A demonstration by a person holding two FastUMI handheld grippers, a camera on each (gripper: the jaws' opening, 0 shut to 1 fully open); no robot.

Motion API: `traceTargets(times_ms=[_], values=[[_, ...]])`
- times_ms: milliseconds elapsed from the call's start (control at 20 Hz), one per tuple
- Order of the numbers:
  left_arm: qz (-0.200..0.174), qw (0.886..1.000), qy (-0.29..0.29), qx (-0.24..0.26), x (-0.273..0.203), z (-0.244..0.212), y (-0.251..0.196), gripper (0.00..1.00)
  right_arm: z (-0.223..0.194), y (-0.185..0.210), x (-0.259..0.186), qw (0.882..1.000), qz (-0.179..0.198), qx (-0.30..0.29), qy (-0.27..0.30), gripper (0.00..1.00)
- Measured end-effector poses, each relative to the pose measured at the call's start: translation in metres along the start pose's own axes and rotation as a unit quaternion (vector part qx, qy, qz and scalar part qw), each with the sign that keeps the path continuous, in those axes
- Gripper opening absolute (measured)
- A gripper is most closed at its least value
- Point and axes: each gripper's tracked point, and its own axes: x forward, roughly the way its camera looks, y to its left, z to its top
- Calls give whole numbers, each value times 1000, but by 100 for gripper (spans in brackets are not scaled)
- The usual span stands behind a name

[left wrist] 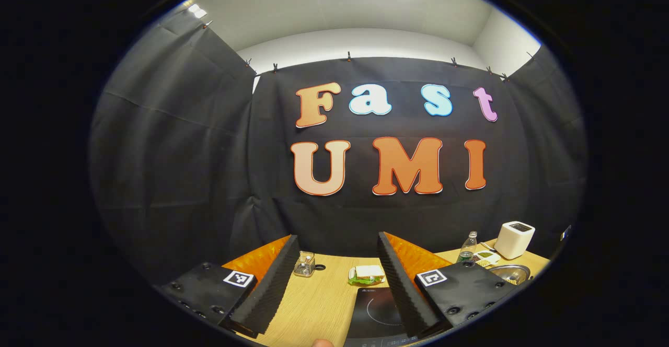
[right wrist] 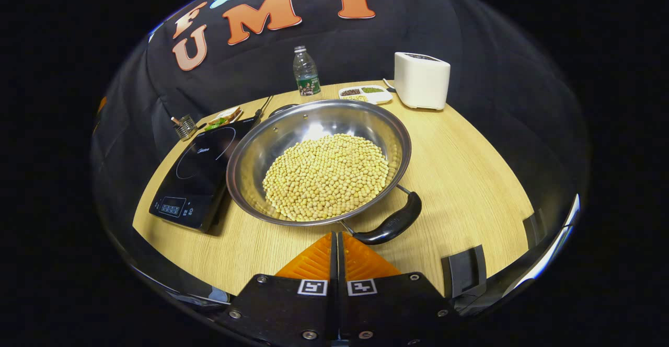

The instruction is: First push the handle of the pot to place it horizontally, then grasp the pot with both hands and set it on the induction cooktop.

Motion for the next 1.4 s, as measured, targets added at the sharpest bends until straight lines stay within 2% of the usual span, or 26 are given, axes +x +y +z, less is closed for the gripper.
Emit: traceTargets(times_ms=[1400], values=[[-6, 1000, 14, 18, 24, -5, -32, 99, 43, -67, 44, 998, -54, 35, -16, 0]])
